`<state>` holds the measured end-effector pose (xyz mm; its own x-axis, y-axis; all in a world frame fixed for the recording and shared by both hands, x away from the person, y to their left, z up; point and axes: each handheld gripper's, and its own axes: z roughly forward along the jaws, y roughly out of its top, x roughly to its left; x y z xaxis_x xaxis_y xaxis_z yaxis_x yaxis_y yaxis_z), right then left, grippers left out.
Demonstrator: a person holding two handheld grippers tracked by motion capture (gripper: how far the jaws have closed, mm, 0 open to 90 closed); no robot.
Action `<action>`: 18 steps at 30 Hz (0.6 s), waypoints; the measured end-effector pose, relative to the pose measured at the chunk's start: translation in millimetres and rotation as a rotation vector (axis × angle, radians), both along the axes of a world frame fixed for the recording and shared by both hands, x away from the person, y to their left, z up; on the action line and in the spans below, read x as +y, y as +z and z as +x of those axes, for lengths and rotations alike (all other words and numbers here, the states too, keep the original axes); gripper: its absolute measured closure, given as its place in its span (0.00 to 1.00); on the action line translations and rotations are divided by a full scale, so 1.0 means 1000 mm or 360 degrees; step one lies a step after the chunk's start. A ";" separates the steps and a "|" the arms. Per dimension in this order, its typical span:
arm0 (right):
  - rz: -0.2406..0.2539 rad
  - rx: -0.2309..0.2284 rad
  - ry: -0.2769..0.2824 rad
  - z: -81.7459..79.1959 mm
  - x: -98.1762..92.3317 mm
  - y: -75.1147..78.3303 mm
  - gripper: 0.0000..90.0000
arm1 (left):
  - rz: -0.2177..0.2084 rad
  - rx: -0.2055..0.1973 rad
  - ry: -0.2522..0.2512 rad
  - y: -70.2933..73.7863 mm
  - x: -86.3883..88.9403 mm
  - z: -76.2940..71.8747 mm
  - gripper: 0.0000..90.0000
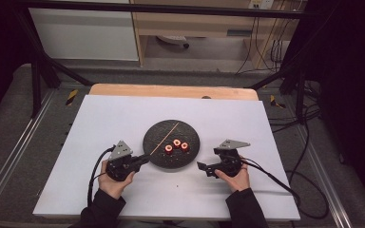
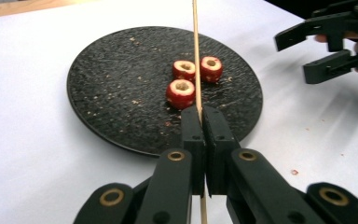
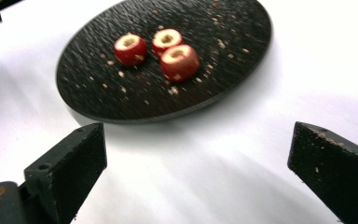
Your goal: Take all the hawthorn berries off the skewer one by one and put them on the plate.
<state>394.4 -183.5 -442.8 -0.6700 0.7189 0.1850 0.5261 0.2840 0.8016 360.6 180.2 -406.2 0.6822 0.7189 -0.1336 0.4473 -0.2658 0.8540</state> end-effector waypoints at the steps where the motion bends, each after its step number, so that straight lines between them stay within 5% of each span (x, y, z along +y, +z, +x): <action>1: -0.0004 0.0001 -0.0005 -0.001 -0.003 0.000 0.05 | -0.0001 0.0002 0.0008 0.000 0.000 0.001 0.98; 9: -0.0079 -0.0006 -0.0008 -0.009 -0.021 -0.005 0.03 | 0.0054 0.0045 0.0042 0.002 -0.005 0.017 0.98; 18: -0.0059 -0.0015 0.0003 -0.013 -0.027 -0.006 0.02 | 0.0123 0.0080 0.0069 0.000 -0.019 0.034 0.98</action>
